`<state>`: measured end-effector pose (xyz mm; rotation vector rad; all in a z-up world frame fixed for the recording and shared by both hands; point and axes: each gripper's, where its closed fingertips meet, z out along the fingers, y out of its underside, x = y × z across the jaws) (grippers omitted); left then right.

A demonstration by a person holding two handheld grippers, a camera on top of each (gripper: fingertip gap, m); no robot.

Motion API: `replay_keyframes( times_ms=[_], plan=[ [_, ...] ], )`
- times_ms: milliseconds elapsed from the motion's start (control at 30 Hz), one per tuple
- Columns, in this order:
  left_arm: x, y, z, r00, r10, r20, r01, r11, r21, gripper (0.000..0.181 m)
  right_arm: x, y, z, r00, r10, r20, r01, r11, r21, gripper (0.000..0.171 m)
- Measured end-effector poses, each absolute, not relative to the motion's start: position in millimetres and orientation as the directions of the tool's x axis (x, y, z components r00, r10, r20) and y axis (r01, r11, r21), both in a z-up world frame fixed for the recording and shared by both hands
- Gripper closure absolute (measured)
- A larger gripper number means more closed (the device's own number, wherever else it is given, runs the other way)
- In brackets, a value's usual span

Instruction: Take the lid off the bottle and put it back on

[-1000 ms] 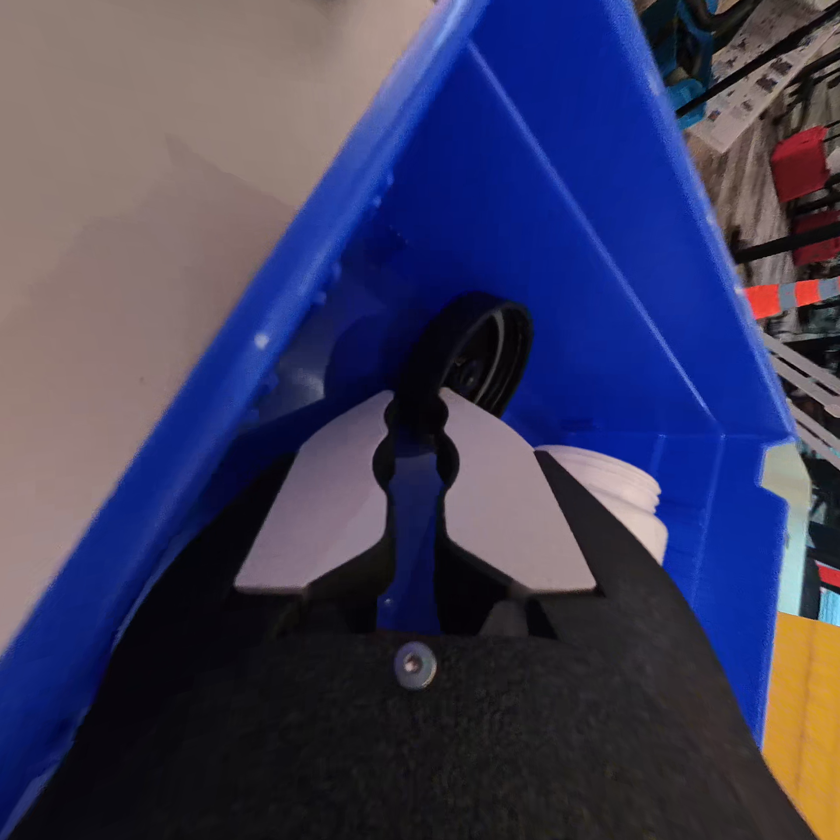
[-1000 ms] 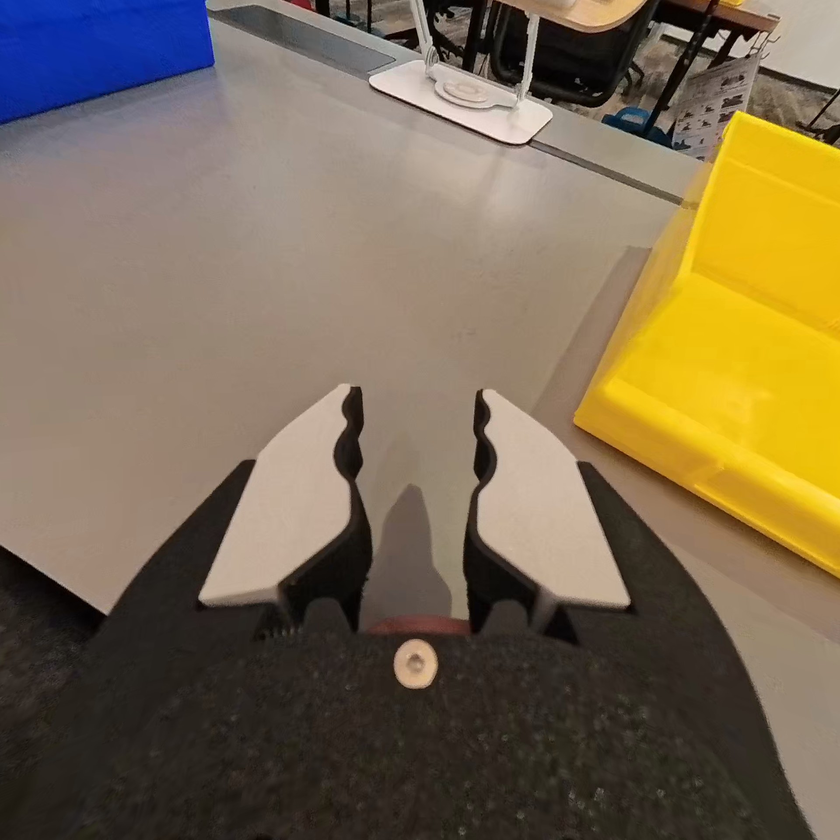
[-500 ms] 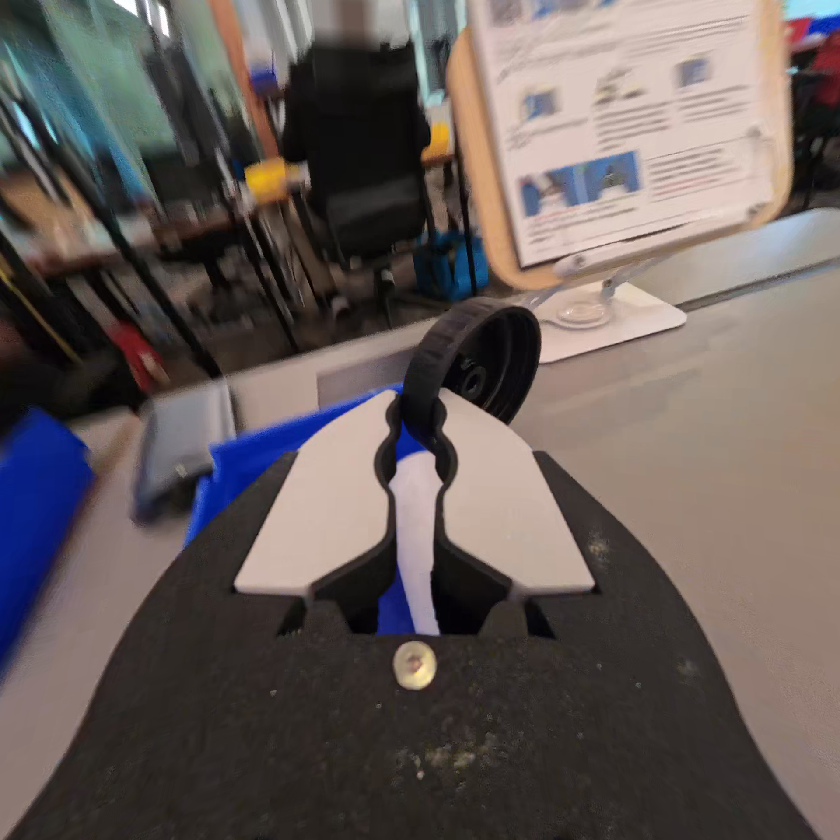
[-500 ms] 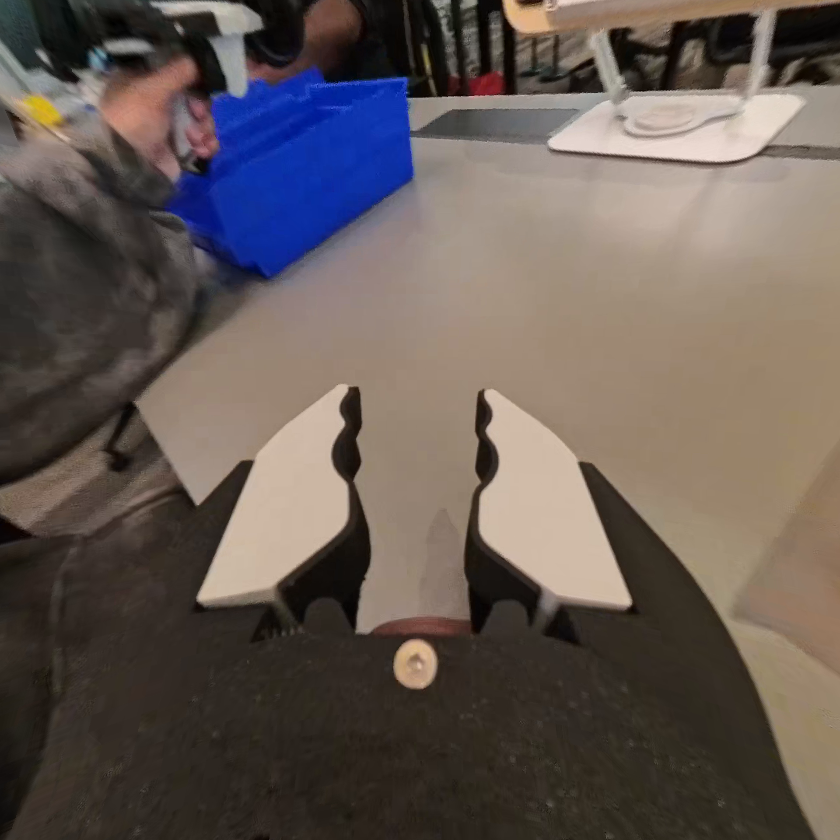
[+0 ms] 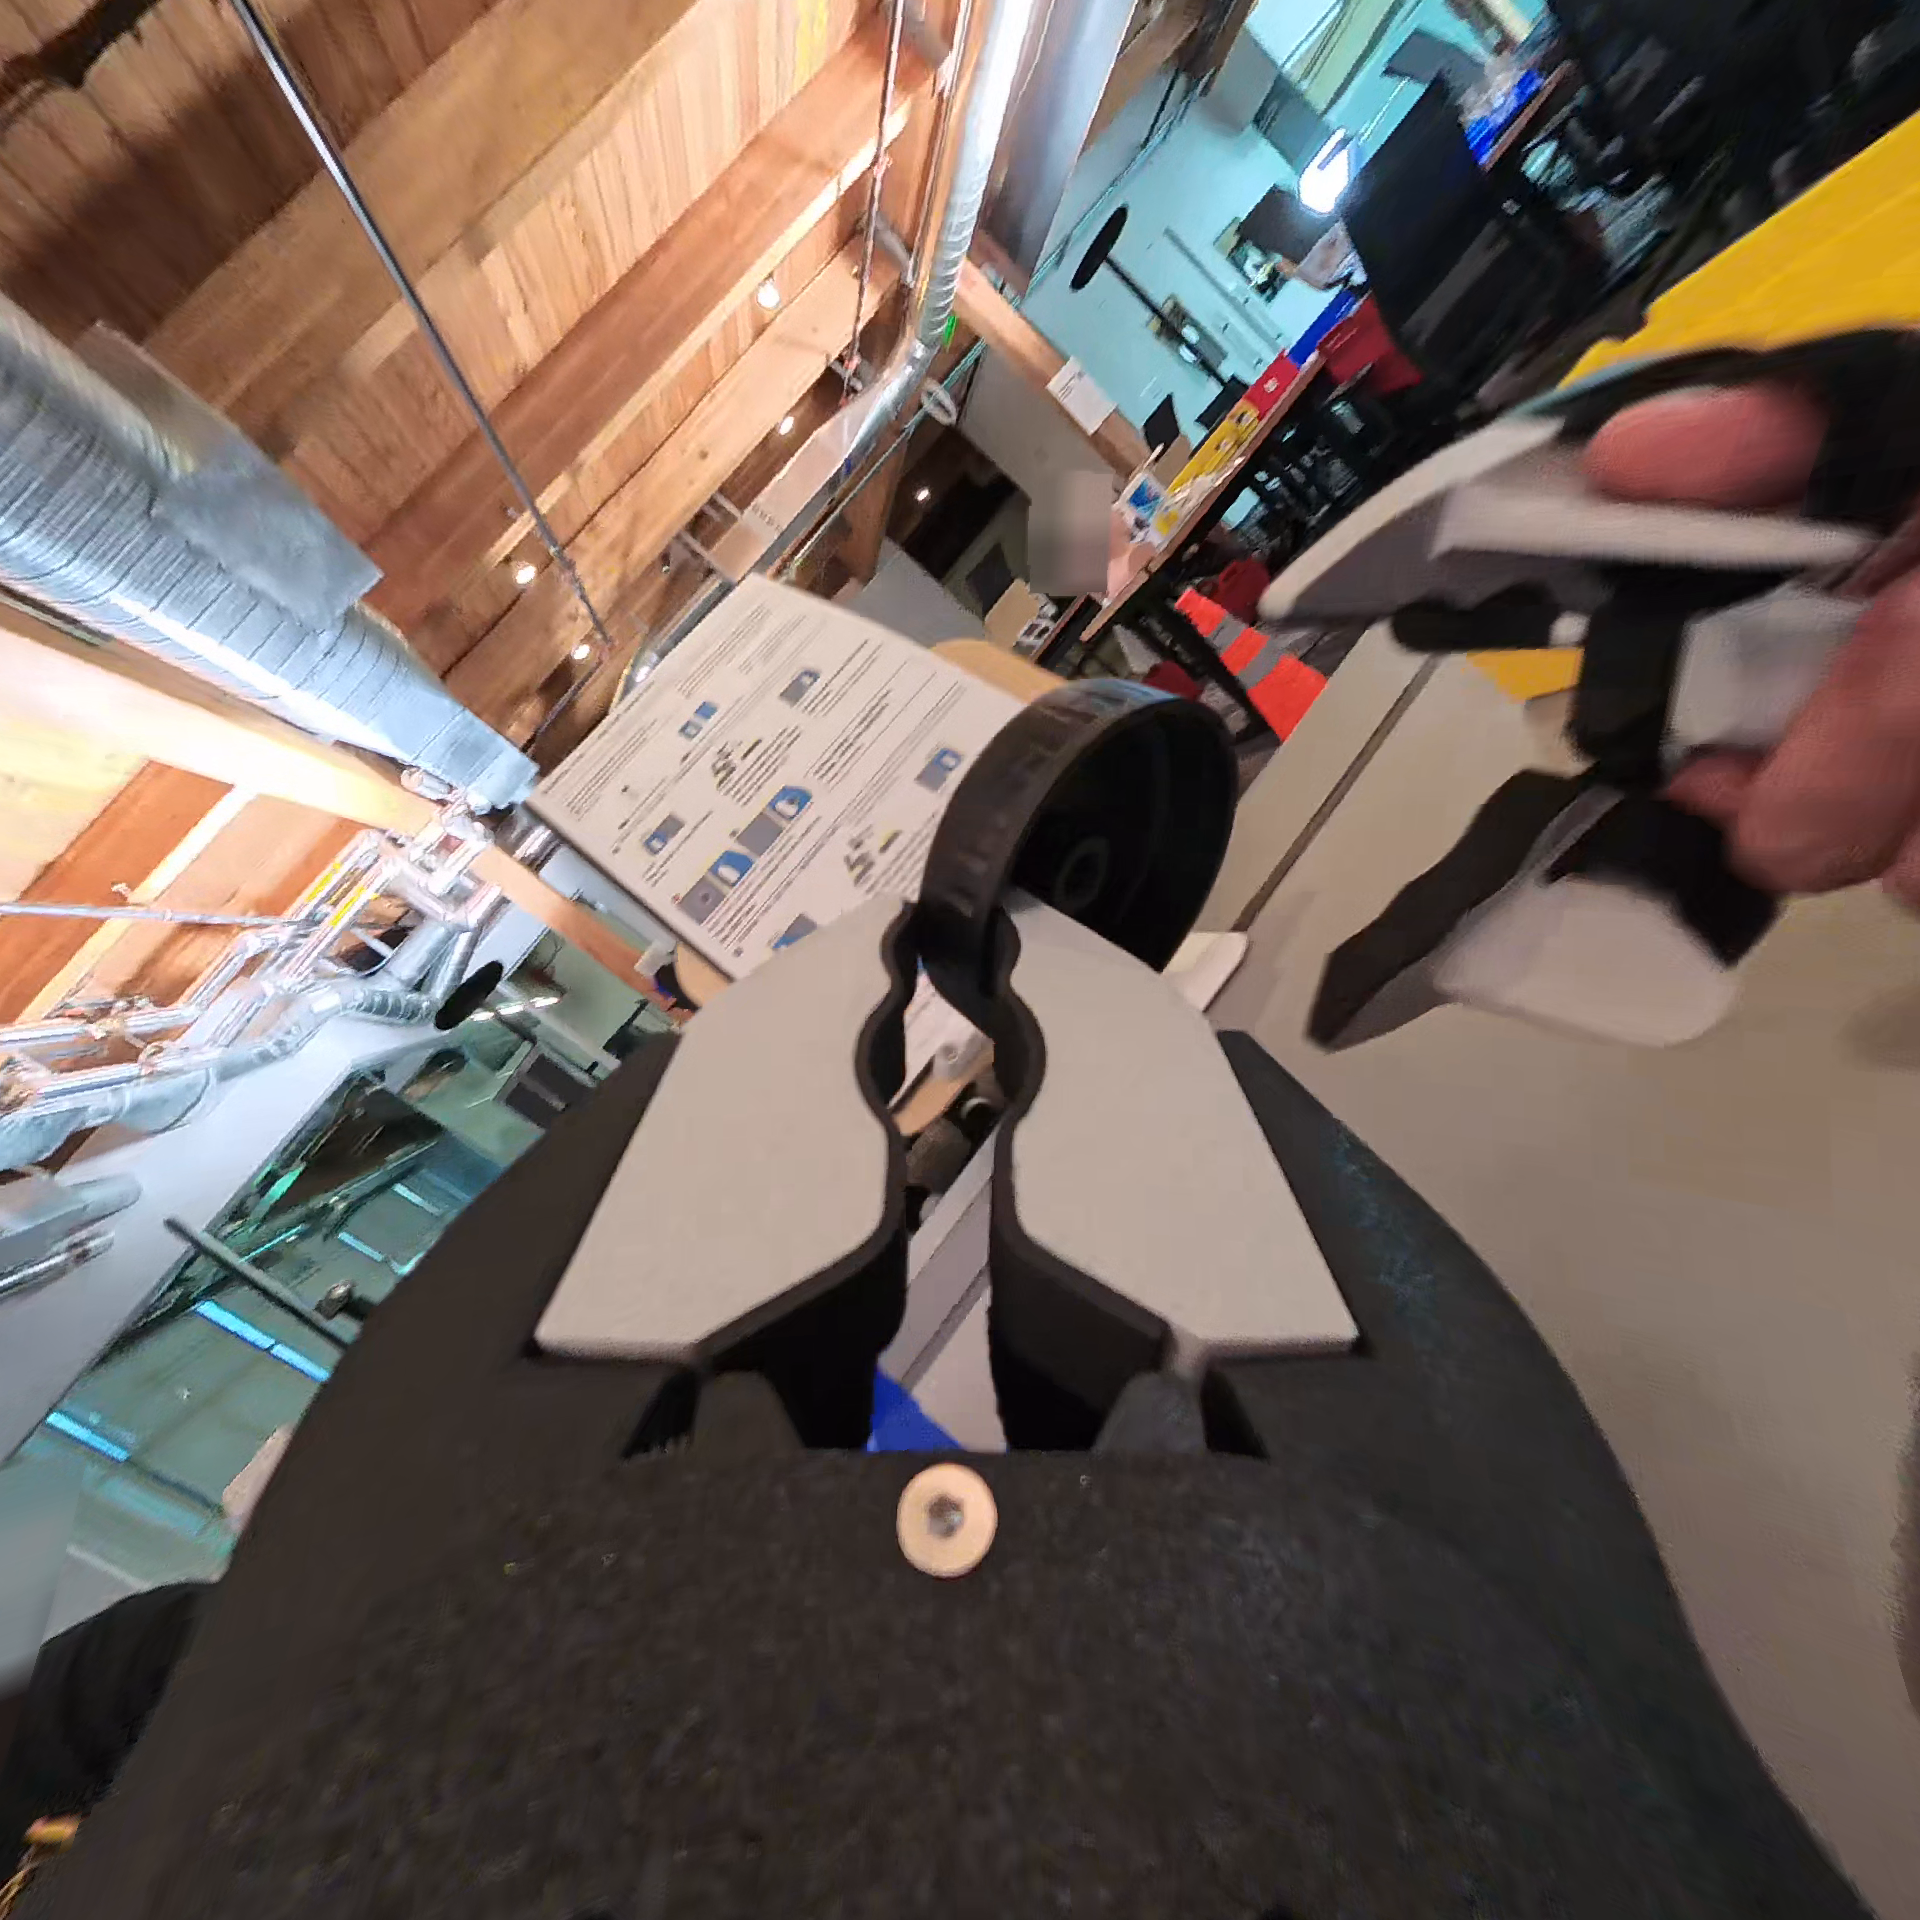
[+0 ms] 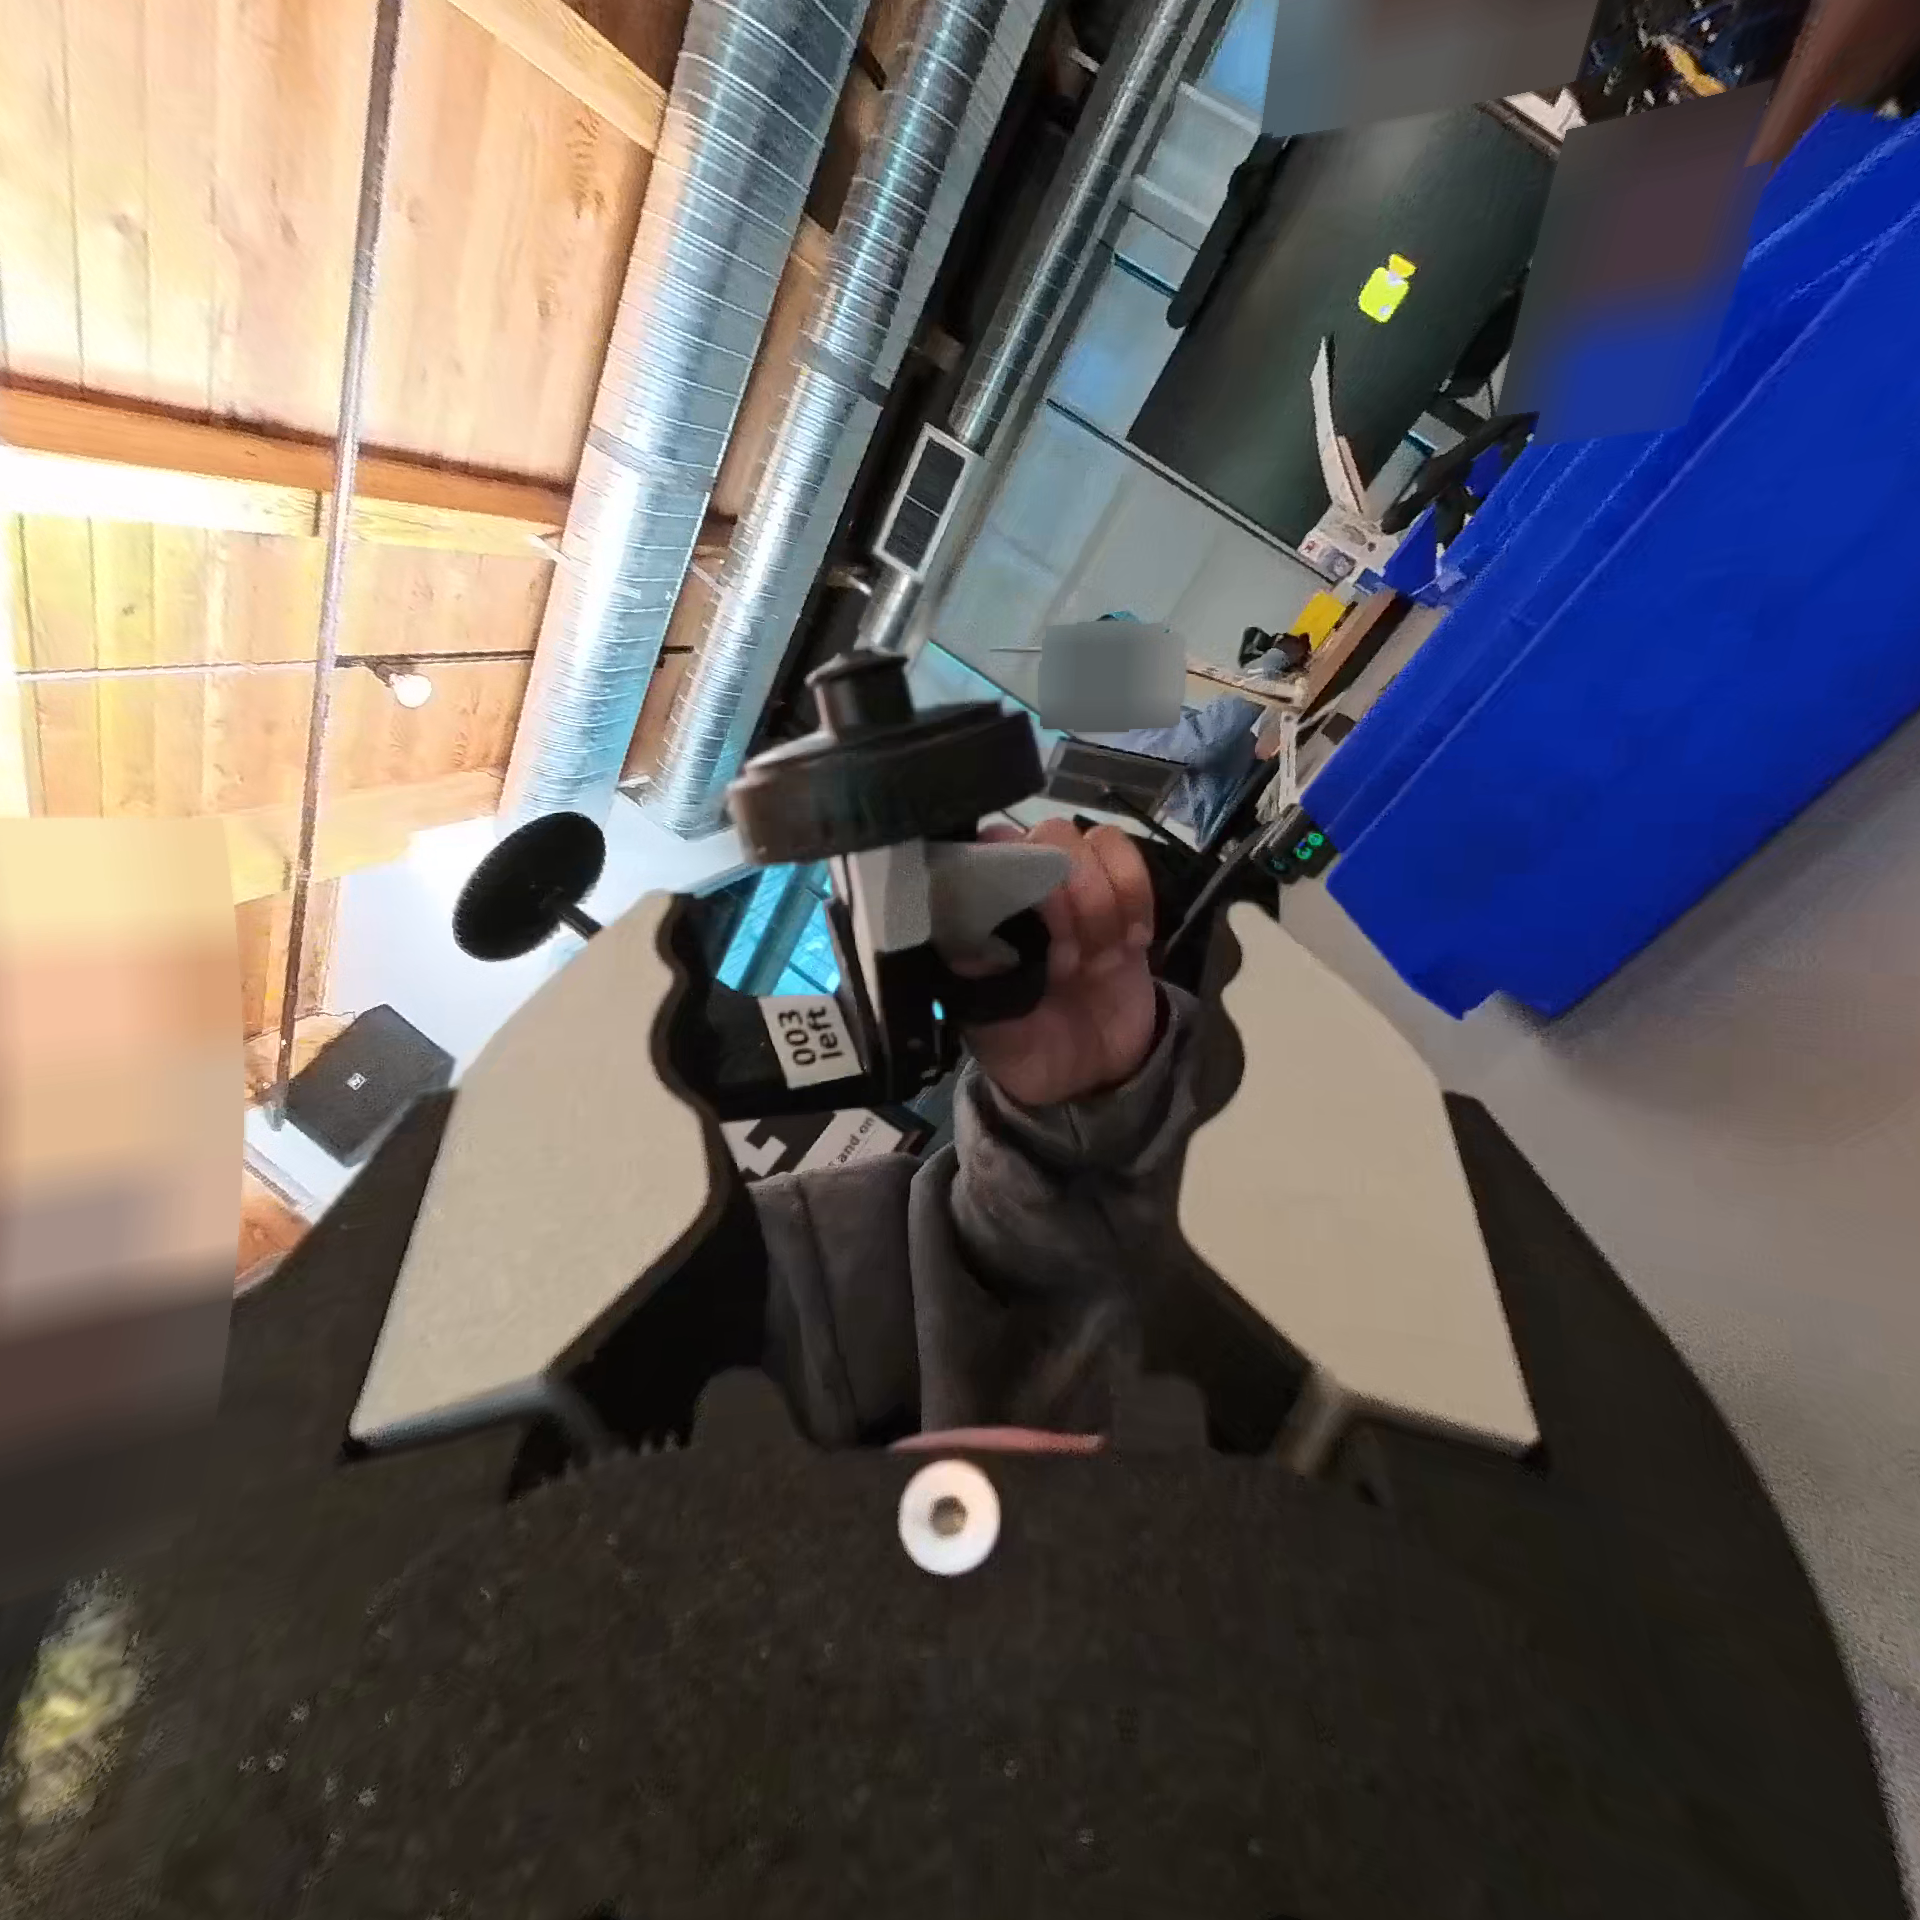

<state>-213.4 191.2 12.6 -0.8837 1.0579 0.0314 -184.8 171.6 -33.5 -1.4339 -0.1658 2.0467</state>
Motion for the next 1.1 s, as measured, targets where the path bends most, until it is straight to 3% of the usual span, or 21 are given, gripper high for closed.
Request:
replay_keyframes(
  times_ms=[400,567,767,833,967,1100],
  plan=[
    [-172.9,177.3,-17.9,0.454,-0.459,-0.764,-0.414,0.651,-0.637,0.171,-182.1,155.2,-32.1,-0.273,0.635,-0.722,-0.397,-0.758,-0.517,0.082],
    [-165.4,172.8,-26.5,0.433,-0.482,-0.762,-0.408,0.649,-0.642,0.170,-177.2,155.4,-34.9,-0.270,0.647,-0.713,-0.407,-0.748,-0.525,0.095],
    [-166.4,173.9,-34.9,0.451,-0.510,-0.732,-0.417,0.605,-0.678,0.170,-176.6,155.4,-41.8,-0.195,0.681,-0.706,-0.398,-0.713,-0.578,0.095],
    [-170.8,173.5,-41.6,0.464,-0.572,-0.677,-0.429,0.524,-0.736,0.165,-176.8,156.4,-44.0,-0.185,0.675,-0.714,-0.393,-0.717,-0.576,0.095],
    [-202.2,168.5,-53.2,0.595,-0.706,-0.384,-0.305,0.243,-0.921,0.152,-168.5,157.6,-44.2,-0.123,0.694,-0.710,-0.398,-0.690,-0.605,0.096],
    [-238.7,163.7,-73.1,0.649,-0.760,-0.036,-0.196,-0.122,-0.973,0.119,-149.6,156.4,-45.7,-0.026,0.705,-0.708,-0.392,-0.659,-0.642,0.096]
  ],
)
